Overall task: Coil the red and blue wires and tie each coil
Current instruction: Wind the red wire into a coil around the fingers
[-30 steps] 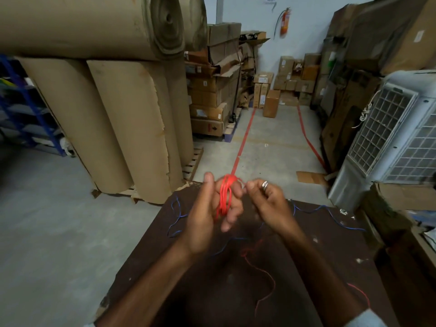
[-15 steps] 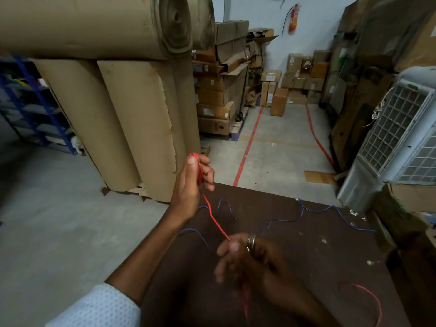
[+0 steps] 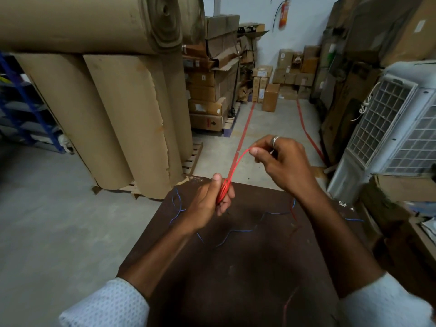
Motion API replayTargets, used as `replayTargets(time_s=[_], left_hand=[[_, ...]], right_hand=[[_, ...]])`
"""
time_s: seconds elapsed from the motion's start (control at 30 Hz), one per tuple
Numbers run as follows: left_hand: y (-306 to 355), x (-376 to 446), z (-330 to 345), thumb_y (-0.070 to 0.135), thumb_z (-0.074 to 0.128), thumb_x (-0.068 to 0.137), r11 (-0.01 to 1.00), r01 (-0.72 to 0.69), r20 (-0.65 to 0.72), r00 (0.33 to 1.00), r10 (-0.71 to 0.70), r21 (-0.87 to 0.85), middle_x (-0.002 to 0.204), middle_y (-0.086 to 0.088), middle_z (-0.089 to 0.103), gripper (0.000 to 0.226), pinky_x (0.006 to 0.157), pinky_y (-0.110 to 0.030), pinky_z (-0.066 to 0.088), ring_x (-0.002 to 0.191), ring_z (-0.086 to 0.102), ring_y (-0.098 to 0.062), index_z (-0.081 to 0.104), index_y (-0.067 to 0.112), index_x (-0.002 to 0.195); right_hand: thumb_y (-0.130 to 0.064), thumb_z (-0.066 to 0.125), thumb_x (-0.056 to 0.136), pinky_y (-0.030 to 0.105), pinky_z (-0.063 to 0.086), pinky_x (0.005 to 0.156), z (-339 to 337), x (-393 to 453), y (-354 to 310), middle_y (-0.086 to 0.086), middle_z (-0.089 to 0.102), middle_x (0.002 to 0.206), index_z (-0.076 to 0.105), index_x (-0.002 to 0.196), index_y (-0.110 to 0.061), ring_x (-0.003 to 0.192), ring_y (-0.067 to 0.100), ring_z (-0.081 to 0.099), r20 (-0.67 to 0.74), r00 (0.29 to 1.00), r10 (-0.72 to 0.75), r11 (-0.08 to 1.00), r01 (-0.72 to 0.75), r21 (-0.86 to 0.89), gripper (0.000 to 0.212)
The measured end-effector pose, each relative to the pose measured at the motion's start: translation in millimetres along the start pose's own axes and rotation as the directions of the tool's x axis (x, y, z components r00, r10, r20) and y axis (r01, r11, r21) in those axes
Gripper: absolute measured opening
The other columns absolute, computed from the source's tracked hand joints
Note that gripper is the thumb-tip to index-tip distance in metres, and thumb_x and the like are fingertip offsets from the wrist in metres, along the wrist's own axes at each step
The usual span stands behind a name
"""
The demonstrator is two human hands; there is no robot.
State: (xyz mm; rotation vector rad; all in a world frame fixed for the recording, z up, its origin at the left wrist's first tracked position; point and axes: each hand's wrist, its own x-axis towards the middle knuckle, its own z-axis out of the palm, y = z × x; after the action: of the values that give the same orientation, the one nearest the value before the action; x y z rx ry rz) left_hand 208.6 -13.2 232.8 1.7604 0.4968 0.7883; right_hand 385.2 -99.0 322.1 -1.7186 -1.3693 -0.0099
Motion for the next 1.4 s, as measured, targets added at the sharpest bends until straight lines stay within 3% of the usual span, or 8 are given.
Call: replayTargets(time_s=[0.33, 0.53, 0.67, 0.87, 0.97, 1.2, 1.3, 1.4], left_hand=[[24, 18, 8, 0.054, 0.011, 0.1, 0.918, 0.029, 0.067, 0.998, -0.003, -0.395, 0.056, -0.011, 0.047, 0.065, 0.056, -0.03, 0.043, 0.049, 0.045, -0.021, 0.056, 0.009, 0.088], [15, 13, 9, 0.054, 0.016, 0.104, 0.77, 0.106, 0.07, 0.994, -0.08, -0.63, 0.068, -0.01, 0.059, 0.061, 0.061, -0.032, 0.049, 0.061, 0.058, -0.022, 0.057, 0.01, 0.101], [4, 17, 8, 0.049, 0.015, 0.105, 0.727, 0.097, 0.008, 0.992, -0.125, -0.679, 0.079, -0.014, 0.067, 0.059, 0.071, -0.033, 0.049, 0.071, 0.065, -0.027, 0.053, 0.004, 0.111], [-10, 31, -6, 0.048, 0.015, 0.105, 0.814, 0.013, -0.111, 0.989, -0.095, -0.581, 0.092, -0.014, 0.071, 0.057, 0.075, -0.03, 0.053, 0.083, 0.069, -0.027, 0.044, 0.001, 0.122], [-19, 34, -10, 0.048, 0.019, 0.1, 0.899, 0.024, -0.141, 0.985, -0.095, -0.436, 0.089, -0.011, 0.073, 0.054, 0.07, -0.029, 0.053, 0.079, 0.071, -0.026, 0.047, 0.005, 0.118], [-33, -1, 10, 0.046, 0.02, 0.101, 0.993, 0.104, 0.001, 0.995, -0.104, -0.052, 0.079, -0.005, 0.066, 0.053, 0.058, -0.026, 0.044, 0.056, 0.056, -0.021, 0.056, 0.01, 0.116], [-19, -21, 21, 0.045, 0.014, 0.103, 0.99, 0.138, 0.138, 0.981, -0.139, 0.012, 0.069, 0.004, 0.065, 0.059, 0.058, -0.021, 0.041, 0.054, 0.048, -0.021, 0.06, 0.009, 0.11], [-9, -31, 28, 0.054, 0.012, 0.1, 0.981, 0.188, 0.24, 0.956, -0.17, -0.053, 0.068, -0.007, 0.066, 0.068, 0.054, -0.031, 0.038, 0.046, 0.043, -0.019, 0.063, 0.01, 0.107]], right_hand=[[-0.024, 0.055, 0.093, 0.027, 0.053, 0.07, 95, -29, 62, -0.008, 0.067, 0.067, 0.065, 0.074, -0.032, 0.07, 0.015, 0.066, 0.217, 0.959, 0.181, 0.956, -0.224, 0.191, 0.023], [-0.031, 0.045, 0.106, 0.021, 0.038, 0.049, 130, -97, 56, 0.001, 0.059, 0.053, 0.063, 0.074, -0.016, 0.039, 0.002, 0.047, 0.394, 0.892, 0.223, 0.856, -0.372, 0.359, 0.04], [-0.028, 0.036, 0.109, 0.016, 0.034, 0.039, 135, -133, 48, 0.002, 0.056, 0.056, 0.064, 0.099, -0.007, 0.035, 0.002, 0.042, 0.472, 0.832, 0.293, 0.757, -0.503, 0.418, 0.036], [-0.051, 0.053, 0.093, 0.02, 0.034, 0.039, 137, -203, 28, -0.007, 0.052, 0.053, 0.071, 0.09, -0.017, 0.041, 0.004, 0.043, 0.492, 0.783, 0.38, 0.611, -0.612, 0.502, 0.039], [-0.068, 0.058, 0.082, 0.016, 0.037, 0.05, 109, -211, 16, -0.012, 0.054, 0.059, 0.074, 0.091, -0.027, 0.052, 0.0, 0.048, 0.474, 0.836, 0.276, 0.738, -0.501, 0.452, 0.045], [-0.038, 0.057, 0.1, 0.028, 0.034, 0.048, 4, -143, -22, -0.002, 0.046, 0.054, 0.062, 0.071, -0.022, 0.052, 0.0, 0.043, 0.444, 0.895, -0.042, 0.914, -0.145, 0.379, 0.033], [-0.021, 0.061, 0.098, 0.007, 0.038, 0.058, -25, -106, -21, -0.024, 0.058, 0.062, 0.063, 0.081, -0.039, 0.058, -0.006, 0.059, 0.304, 0.937, -0.171, 0.967, 0.1, 0.234, 0.025], [-0.026, 0.068, 0.094, 0.022, 0.044, 0.059, -30, -72, -1, -0.01, 0.066, 0.067, 0.07, 0.087, -0.032, 0.062, 0.004, 0.061, 0.209, 0.971, -0.115, 0.993, 0.111, 0.031, 0.01]])
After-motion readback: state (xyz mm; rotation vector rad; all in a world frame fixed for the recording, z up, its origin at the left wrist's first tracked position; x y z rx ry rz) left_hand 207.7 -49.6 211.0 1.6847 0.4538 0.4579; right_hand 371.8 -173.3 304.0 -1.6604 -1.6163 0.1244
